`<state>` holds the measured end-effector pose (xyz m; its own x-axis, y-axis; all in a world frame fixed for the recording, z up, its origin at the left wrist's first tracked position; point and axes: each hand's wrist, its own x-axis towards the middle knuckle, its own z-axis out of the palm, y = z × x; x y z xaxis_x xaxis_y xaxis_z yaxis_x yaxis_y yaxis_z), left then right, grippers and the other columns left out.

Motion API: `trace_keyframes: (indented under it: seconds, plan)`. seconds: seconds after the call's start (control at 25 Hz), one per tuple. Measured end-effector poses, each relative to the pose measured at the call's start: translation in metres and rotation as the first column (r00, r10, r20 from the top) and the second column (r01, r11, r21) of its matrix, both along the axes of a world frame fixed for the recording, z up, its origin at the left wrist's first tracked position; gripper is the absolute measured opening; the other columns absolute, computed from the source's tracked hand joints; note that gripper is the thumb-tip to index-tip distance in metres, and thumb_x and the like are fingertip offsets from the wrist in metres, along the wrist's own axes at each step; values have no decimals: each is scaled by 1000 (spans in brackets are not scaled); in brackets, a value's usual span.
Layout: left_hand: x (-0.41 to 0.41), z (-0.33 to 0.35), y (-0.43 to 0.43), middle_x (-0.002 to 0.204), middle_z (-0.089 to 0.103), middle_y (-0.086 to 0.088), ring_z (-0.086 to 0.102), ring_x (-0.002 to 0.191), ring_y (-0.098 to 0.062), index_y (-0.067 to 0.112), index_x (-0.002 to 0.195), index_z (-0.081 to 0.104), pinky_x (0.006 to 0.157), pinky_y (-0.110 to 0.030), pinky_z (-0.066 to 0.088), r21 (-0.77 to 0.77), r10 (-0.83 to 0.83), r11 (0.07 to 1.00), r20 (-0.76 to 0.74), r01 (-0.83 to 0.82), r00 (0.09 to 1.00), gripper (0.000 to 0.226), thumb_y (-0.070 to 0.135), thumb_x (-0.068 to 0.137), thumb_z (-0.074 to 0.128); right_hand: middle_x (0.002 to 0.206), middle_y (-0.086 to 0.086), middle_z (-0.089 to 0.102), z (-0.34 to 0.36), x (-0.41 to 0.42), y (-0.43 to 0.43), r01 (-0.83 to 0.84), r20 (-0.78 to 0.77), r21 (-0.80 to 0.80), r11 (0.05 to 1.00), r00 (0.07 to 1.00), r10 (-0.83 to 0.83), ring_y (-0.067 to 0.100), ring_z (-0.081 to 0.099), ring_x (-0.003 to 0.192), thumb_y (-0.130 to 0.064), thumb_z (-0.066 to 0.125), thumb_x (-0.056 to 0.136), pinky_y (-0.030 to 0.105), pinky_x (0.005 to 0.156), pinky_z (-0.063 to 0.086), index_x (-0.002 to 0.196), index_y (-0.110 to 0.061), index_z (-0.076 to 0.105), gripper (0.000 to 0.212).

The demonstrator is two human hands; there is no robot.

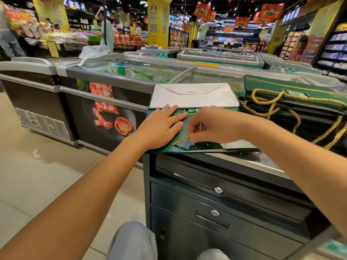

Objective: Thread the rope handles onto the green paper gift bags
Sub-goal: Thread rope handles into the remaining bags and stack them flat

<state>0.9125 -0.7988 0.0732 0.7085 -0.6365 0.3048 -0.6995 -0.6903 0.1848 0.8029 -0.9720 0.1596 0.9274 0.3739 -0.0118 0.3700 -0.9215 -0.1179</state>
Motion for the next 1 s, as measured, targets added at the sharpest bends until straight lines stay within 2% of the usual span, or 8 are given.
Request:
trace_keyframes:
  seconds: [0.12,0.32,0.52,0.72,0.84,1.0]
  plan:
    - [1,-1,0,169,13,2,5,156,-21,45,154,29,126,-45,8,3,-14,1000,-9,14,1000,48,49,107,23,69,-11,62,11,1,4,-5,30,67,998,1000,3,2,52,58,-30,70,94,19,58,38,81,-32,66,13]
    - [2,-2,2,167,22,2,13,154,-26,41,153,36,124,-48,14,-24,-41,999,20,41,999,49,48,105,26,75,-9,70,45,-7,8,-11,104,169,986,995,-7,1,60,61,-29,69,96,14,57,48,92,-24,74,8]
    - [-6,4,2,168,15,-2,10,155,-23,40,156,28,126,-43,10,-16,-17,1000,3,17,1000,48,45,108,29,79,-6,72,79,-19,9,-10,192,252,968,981,-40,-2,65,63,-27,68,94,12,64,55,93,-22,72,7]
    - [-9,5,4,168,15,-1,11,155,-24,40,156,28,126,-42,10,-27,-28,999,-17,28,999,48,44,108,29,78,-4,71,101,-28,3,-3,271,390,921,956,-112,1,67,64,-25,66,96,20,68,60,90,-19,71,9]
    - [-10,5,3,167,18,0,14,154,-25,40,155,28,125,-43,12,-30,-22,999,-14,21,1000,48,44,108,29,79,-4,71,101,-30,-3,19,263,431,902,954,-146,0,67,63,-22,65,97,20,64,59,91,-17,70,9]
    - [-11,5,3,169,14,2,7,156,-23,40,155,29,126,-42,8,-5,-26,1000,-12,26,1000,48,44,108,27,84,1,73,92,-29,-11,35,202,565,824,963,-179,9,71,73,-18,64,98,22,64,58,92,-13,70,9]
